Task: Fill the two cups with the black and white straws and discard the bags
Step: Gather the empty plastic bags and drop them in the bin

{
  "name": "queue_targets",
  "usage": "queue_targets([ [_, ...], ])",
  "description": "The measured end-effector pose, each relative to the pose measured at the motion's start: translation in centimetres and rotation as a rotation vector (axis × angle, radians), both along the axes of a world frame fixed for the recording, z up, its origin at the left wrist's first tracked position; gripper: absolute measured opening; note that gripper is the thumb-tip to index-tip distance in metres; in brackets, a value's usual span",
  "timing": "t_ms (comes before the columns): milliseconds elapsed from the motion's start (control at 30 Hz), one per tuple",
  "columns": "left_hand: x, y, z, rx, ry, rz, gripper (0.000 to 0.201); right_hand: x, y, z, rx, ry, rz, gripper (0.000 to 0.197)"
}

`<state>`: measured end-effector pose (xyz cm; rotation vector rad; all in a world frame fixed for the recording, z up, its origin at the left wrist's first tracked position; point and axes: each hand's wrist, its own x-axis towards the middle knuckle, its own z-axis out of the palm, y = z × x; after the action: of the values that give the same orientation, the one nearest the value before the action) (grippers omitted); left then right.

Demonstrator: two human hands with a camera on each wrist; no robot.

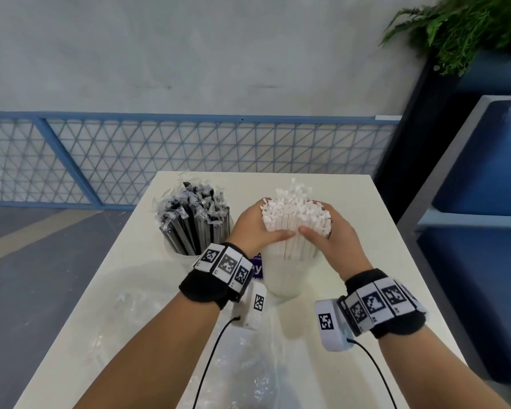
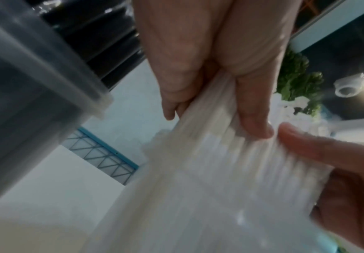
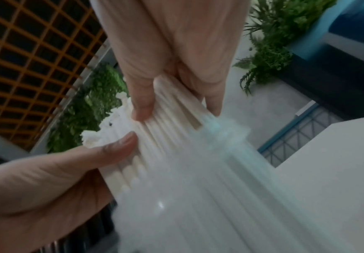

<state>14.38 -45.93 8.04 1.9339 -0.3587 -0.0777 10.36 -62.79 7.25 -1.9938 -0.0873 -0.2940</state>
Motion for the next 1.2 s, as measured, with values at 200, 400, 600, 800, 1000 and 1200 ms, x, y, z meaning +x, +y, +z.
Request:
queue_targets([
  [200,-1.6,0.1,0.9,-0.016,-0.02,0.034,0.088,-0.2,0.4,0.7,-0.036,-0.066,0.063,0.076],
  [400,-6.3,4.6,-1.6,0.181,-0.219,0.048,0.069,-4.2,3.4,-1.2,-0.094,-0.513,-0.27,0.037],
  [600,-8.4,11.0,-7.2,0.736,-0.028,-0.116,0.045,-6.4,8.4,-6.2,-0.156,-0.427,0.019,0.023],
  [800,-7.6,12.9,-11.6,1.28,0.313,-0.233,0.12,-6.0,12.1,-11.5,-0.744,0.278,0.451,0.087],
  [1000,-8.8,13.7,-12.6,1.262,0.197,-0.311,0.108,-5.7,15.4,-12.8,-0.918,0.422,0.54,0.099],
  [1200,-11.3,15.1,-13.0,1.277,0.042,-0.313,0.097,-6.4,16.9,-14.1,-0.727,0.493,0.513,0.06],
])
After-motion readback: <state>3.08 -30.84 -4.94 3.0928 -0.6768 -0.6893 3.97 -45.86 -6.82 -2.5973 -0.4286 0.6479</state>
